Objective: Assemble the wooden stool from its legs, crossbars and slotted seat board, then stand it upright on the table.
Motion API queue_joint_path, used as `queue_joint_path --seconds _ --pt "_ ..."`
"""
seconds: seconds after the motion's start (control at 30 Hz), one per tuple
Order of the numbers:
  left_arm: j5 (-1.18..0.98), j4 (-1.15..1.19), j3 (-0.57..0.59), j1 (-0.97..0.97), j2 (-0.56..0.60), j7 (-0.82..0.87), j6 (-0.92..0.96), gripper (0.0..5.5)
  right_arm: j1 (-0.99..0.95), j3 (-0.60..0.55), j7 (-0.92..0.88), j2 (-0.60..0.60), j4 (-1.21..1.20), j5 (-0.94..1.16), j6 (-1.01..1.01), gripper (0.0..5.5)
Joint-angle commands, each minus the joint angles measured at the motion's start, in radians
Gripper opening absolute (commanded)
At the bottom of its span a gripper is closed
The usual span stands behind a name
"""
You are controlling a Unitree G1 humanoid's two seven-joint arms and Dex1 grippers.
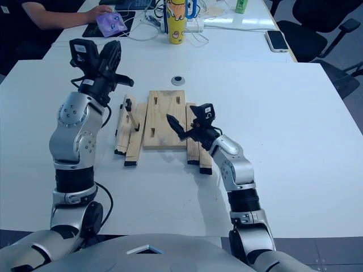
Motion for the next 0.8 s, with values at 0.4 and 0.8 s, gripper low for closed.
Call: queue_joint_path --seconds 0.4,0.8 --pt "-0.005 -0.005 -0.017 -0.062 0.018 -0.046 -0.062 0.04 -0.002 0.002 -0.017 0.006 0.007 -0.022 -0.026 5.40" --pt "0.032 0.209 -0.111 0.087 0.028 -0.064 0.121 0.04 -0.025 -0.001 -0.015 0.007 0.030 -0.031 -0.029 5.40"
